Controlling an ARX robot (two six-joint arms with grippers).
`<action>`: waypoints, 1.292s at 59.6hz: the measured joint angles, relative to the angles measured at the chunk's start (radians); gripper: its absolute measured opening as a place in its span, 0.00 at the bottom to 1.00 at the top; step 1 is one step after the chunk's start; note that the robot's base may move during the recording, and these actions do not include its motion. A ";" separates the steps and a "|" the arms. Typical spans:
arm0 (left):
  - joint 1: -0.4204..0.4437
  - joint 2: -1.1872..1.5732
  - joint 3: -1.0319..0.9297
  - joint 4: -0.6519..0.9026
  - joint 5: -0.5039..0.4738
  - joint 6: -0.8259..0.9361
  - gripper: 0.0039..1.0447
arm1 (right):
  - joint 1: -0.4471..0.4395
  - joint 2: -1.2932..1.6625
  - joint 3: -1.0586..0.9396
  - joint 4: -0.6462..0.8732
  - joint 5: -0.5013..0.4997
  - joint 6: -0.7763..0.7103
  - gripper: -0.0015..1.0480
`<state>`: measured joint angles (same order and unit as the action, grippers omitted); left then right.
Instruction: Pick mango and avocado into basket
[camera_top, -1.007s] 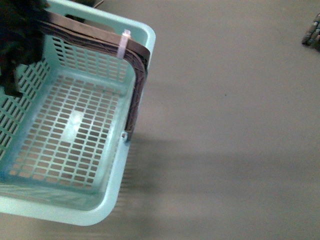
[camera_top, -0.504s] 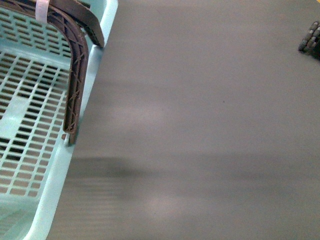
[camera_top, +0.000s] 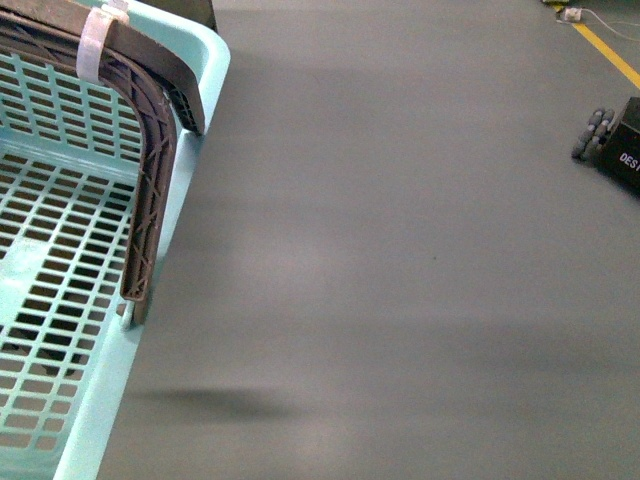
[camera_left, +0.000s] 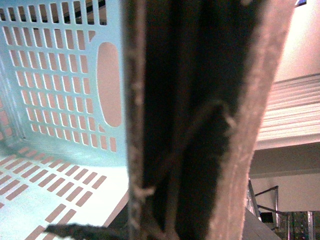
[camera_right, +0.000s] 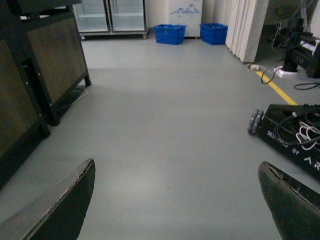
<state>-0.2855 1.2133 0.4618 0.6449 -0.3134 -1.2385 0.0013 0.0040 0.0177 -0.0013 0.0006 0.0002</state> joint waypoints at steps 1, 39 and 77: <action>0.000 0.000 0.000 0.000 0.002 0.000 0.14 | 0.000 0.000 0.000 0.000 0.000 0.000 0.92; 0.000 0.000 0.000 0.000 0.005 0.000 0.14 | 0.000 0.000 0.000 0.000 0.000 0.000 0.92; 0.000 0.000 0.000 0.000 0.006 0.000 0.14 | 0.000 0.000 0.000 0.000 0.000 0.000 0.92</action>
<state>-0.2855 1.2133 0.4618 0.6449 -0.3077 -1.2385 0.0013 0.0036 0.0177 -0.0013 0.0010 0.0006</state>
